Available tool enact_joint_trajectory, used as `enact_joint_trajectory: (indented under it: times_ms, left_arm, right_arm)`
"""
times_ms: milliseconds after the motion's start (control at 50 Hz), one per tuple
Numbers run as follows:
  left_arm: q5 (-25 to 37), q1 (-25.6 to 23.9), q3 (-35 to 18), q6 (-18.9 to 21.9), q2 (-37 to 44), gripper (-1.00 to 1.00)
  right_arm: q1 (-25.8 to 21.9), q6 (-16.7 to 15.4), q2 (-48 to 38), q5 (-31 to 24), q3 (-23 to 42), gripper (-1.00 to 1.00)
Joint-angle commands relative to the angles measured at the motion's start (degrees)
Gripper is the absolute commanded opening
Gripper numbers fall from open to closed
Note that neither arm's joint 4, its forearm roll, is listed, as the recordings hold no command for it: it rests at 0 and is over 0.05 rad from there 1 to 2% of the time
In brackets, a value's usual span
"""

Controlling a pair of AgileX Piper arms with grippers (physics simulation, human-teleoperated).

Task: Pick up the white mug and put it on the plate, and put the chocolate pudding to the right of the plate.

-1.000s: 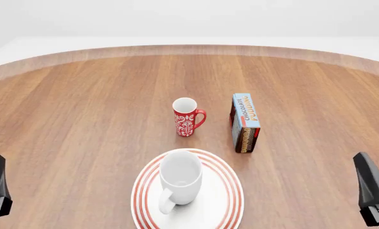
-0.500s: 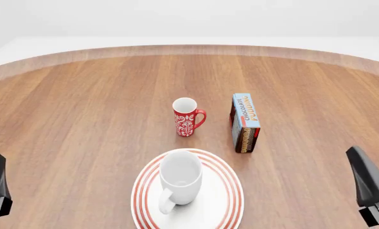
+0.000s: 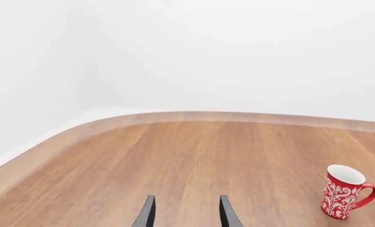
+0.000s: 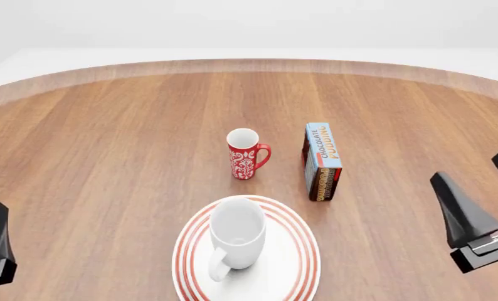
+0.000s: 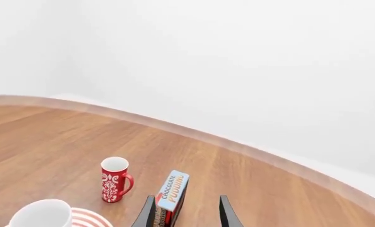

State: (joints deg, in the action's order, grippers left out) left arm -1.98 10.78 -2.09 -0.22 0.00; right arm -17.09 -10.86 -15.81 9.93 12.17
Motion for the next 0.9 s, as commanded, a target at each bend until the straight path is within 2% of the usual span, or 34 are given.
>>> enact_joint_trajectory:
  times_ms: [20,280,440,900]
  left_arm:
    - [0.07,-0.08,-0.01,0.06,0.0,1.0]
    - [-0.07,0.09,-0.07,-0.09,0.0,1.0]
    - [-0.23,0.03,0.05,-0.06,0.0,1.0]
    - [-0.28,0.08,-0.2,0.09,0.0,1.0]
  right_arm:
    - [-1.23,-0.68,-6.24,4.41,1.07,1.0]
    - [-1.85,-1.35,-10.43,7.16,2.49,1.0]
    - [-2.82,-1.33,-16.39,10.11,3.58,1.0]
    - [-5.39,-1.89,-24.2,10.76,9.07,1.0]
